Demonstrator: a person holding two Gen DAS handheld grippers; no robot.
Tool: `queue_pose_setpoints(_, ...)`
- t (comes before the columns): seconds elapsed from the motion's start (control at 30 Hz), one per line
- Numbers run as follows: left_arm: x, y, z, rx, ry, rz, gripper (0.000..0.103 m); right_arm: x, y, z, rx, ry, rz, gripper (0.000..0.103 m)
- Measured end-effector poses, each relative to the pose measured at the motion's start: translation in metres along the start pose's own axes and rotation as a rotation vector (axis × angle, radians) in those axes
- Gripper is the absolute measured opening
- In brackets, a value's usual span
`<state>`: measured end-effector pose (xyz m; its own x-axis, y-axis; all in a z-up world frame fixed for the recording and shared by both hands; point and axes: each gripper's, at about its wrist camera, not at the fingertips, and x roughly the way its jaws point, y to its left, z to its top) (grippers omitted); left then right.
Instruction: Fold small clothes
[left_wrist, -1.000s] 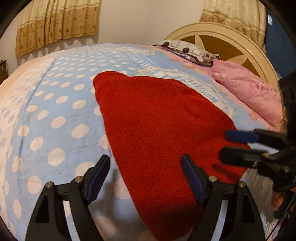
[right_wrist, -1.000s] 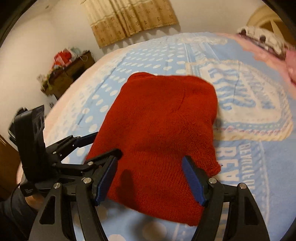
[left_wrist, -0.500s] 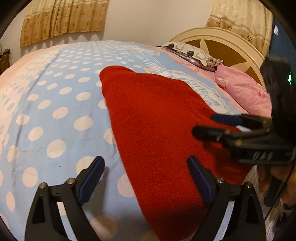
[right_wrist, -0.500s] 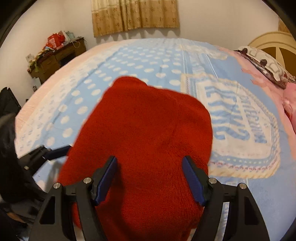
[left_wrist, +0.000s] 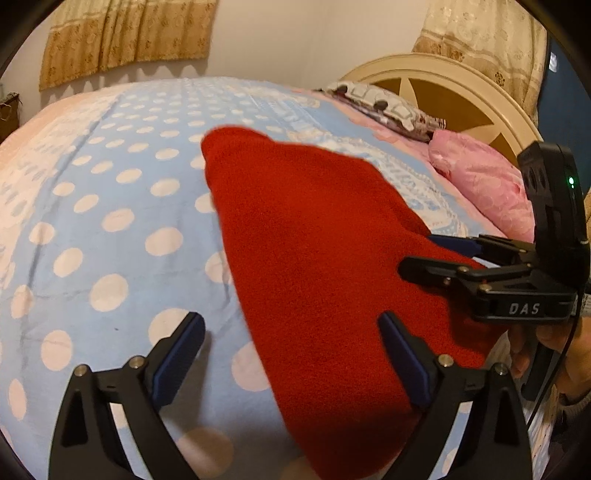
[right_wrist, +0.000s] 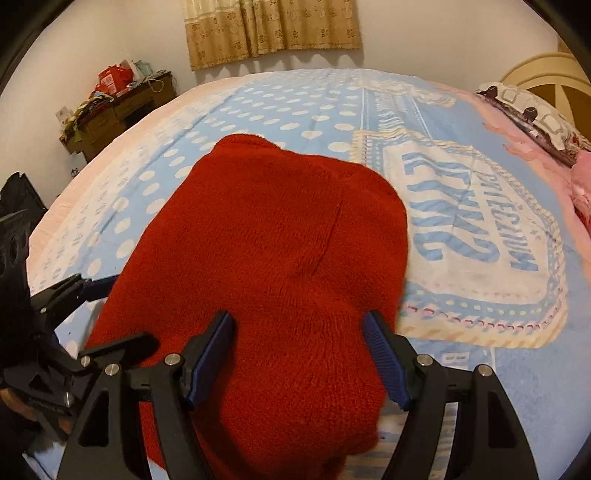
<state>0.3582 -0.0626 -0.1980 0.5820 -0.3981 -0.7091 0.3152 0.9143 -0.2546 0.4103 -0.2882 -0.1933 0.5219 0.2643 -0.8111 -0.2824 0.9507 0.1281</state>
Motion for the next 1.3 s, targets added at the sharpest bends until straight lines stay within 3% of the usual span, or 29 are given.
queue_pose_setpoints(0.2,0.003,-0.011,-0.002,0.042,0.002,0.004,0.097,-0.023,-0.015,0.022,0.022,-0.099,0.031,0.073)
queue_pose_setpoints(0.3,0.006,-0.008,-0.002,0.036,0.008,0.000,0.101,-0.021,-0.019,0.045,0.011,-0.104,0.068,0.073)
queue_pose_setpoints(0.37,0.010,0.000,-0.002,0.005,0.024,-0.026,0.103,-0.011,-0.019,0.058,0.014,-0.067,0.157,0.073)
queue_pose_setpoints(0.43,0.012,0.006,-0.001,-0.029,0.043,-0.060,0.103,0.012,-0.016,0.065,0.008,0.038,0.237,0.073)
queue_pose_setpoints(0.5,0.015,0.011,-0.001,-0.057,0.059,-0.088,0.103,0.040,-0.013,0.061,-0.019,0.134,0.193,0.073)
queue_pose_setpoints(0.53,0.016,0.012,-0.001,-0.063,0.059,-0.093,0.103,0.047,-0.010,0.058,-0.038,0.141,0.180,0.073)
queue_pose_setpoints(0.63,0.014,0.009,-0.002,-0.057,0.055,-0.089,0.103,0.040,-0.004,0.056,-0.065,0.101,0.163,0.073)
queue_pose_setpoints(0.73,0.005,0.004,-0.002,-0.039,0.019,-0.065,0.103,0.019,-0.012,0.050,-0.052,0.006,0.170,0.074)
queue_pose_setpoints(0.83,0.001,-0.005,-0.003,0.000,0.008,-0.053,0.103,0.004,-0.035,0.042,0.020,-0.063,0.160,0.074)
queue_pose_setpoints(1.0,0.007,-0.010,-0.003,0.017,0.035,-0.039,0.103,0.005,-0.065,0.038,0.089,-0.030,0.134,0.074)
queue_pose_setpoints(1.3,0.015,-0.005,-0.001,-0.021,0.068,-0.077,0.103,0.044,-0.098,0.036,0.308,0.011,0.275,0.074)
